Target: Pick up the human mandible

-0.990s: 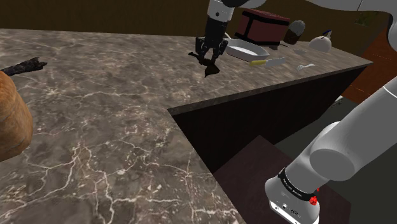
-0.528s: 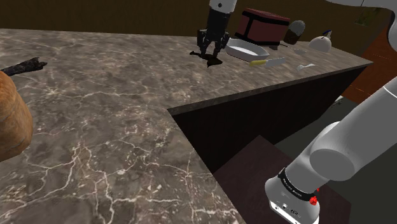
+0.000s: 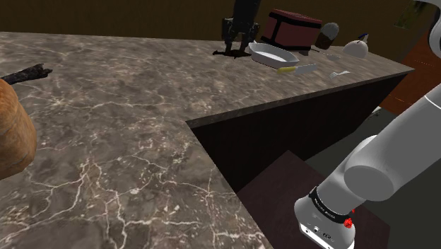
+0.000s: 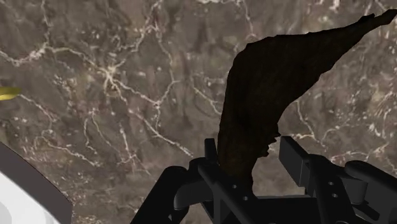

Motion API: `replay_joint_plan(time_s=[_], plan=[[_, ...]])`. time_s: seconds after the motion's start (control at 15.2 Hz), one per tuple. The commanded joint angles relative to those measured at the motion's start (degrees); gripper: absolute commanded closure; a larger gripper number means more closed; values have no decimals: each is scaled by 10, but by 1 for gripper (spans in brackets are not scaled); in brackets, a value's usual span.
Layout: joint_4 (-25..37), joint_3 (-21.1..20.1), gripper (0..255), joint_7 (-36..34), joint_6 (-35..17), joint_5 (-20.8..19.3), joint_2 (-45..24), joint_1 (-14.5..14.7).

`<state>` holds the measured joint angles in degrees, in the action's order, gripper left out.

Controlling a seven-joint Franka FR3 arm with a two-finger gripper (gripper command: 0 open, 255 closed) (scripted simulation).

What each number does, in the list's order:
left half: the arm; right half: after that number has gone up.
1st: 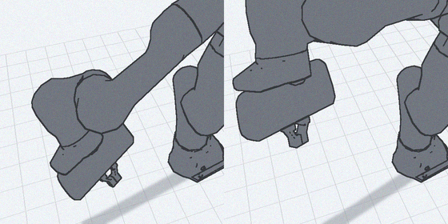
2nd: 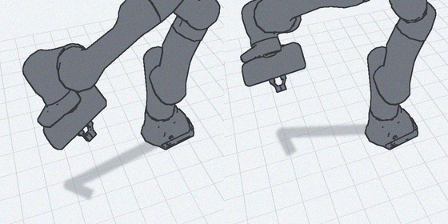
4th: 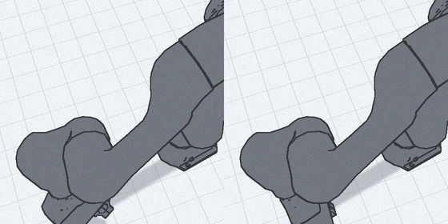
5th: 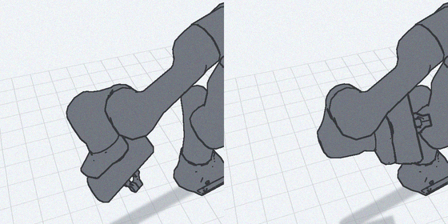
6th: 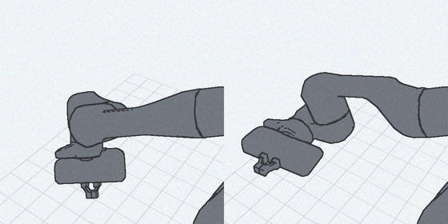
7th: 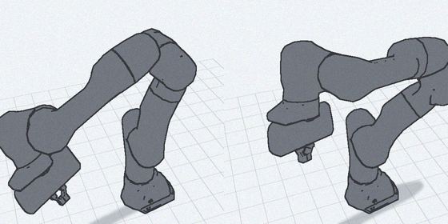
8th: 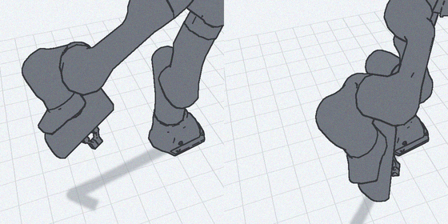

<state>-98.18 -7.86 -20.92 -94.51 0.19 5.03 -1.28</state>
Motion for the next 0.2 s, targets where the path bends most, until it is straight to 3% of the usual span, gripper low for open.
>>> replay_joint_plan(time_s=[0.0, 0.13], plan=[[23, -1, 255, -1, 17, -1, -6, 0], [24, -1, 255, -1, 18, -1, -7, 0]])
